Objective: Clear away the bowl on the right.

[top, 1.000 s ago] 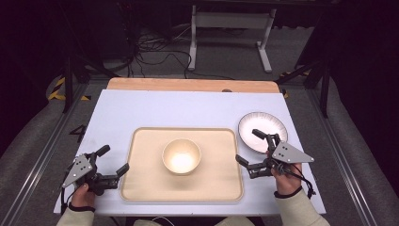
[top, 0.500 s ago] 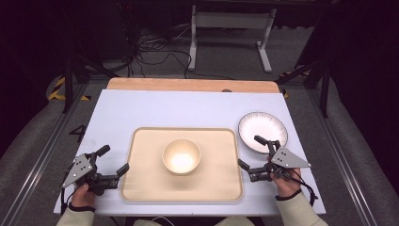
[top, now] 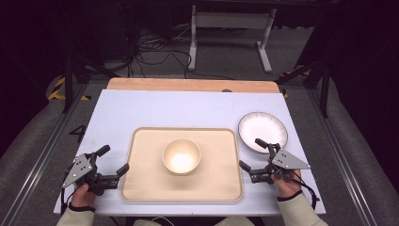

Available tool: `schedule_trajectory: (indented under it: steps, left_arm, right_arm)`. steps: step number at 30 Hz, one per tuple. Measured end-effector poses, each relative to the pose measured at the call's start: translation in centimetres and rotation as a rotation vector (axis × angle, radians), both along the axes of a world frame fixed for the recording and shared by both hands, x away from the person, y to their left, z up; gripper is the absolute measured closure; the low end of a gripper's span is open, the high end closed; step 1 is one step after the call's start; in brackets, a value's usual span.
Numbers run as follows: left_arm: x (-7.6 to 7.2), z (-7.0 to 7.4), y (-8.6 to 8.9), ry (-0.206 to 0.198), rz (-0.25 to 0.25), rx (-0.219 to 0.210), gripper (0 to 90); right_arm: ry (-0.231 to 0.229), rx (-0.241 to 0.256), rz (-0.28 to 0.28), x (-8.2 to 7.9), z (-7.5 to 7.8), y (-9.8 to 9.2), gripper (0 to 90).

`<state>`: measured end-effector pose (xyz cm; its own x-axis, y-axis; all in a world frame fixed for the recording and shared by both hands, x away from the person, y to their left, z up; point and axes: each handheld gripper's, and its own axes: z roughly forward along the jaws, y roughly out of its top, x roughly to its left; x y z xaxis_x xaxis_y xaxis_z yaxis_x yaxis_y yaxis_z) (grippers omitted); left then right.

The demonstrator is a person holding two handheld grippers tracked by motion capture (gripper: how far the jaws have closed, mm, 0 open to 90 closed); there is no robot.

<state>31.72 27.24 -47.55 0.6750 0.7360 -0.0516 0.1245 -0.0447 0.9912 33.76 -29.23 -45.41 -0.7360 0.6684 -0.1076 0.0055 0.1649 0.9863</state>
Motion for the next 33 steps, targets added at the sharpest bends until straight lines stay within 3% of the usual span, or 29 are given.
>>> schedule_trajectory:
  steps: [6, 14, 19, 21, 25, 33]
  left_arm:
    - [0.0, 0.0, 0.0, 0.0, 0.0, 0.0, 0.2]
    - [0.0, 0.0, 0.0, 0.001, -0.001, 0.002, 0.2]
    - [0.0, 0.0, 0.0, 0.001, -0.001, 0.002, 0.2]
    - [0.0, 0.0, 0.0, 0.0, -0.001, 0.004, 0.2]
    - [0.0, 0.0, 0.0, 0.001, -0.002, 0.004, 0.2]
    - [0.0, 0.0, 0.0, 0.001, -0.004, 0.004, 0.2]
  right_arm:
    - [0.015, 0.006, -0.018, 0.1, -0.5, -0.2, 2.7]
    - [0.002, 0.033, -0.024, -0.1, -0.6, -0.5, 1.3]
    - [-0.05, 0.025, 0.005, -0.5, -0.7, -0.5, 0.8]
    - [-0.067, 0.045, 0.002, -0.7, -0.8, -0.7, 0.4]
    - [-0.05, 0.092, -0.007, -0.6, -0.9, -1.1, 0.4]
    - [-0.046, 0.092, -0.003, -0.5, -0.9, -1.1, 0.8]
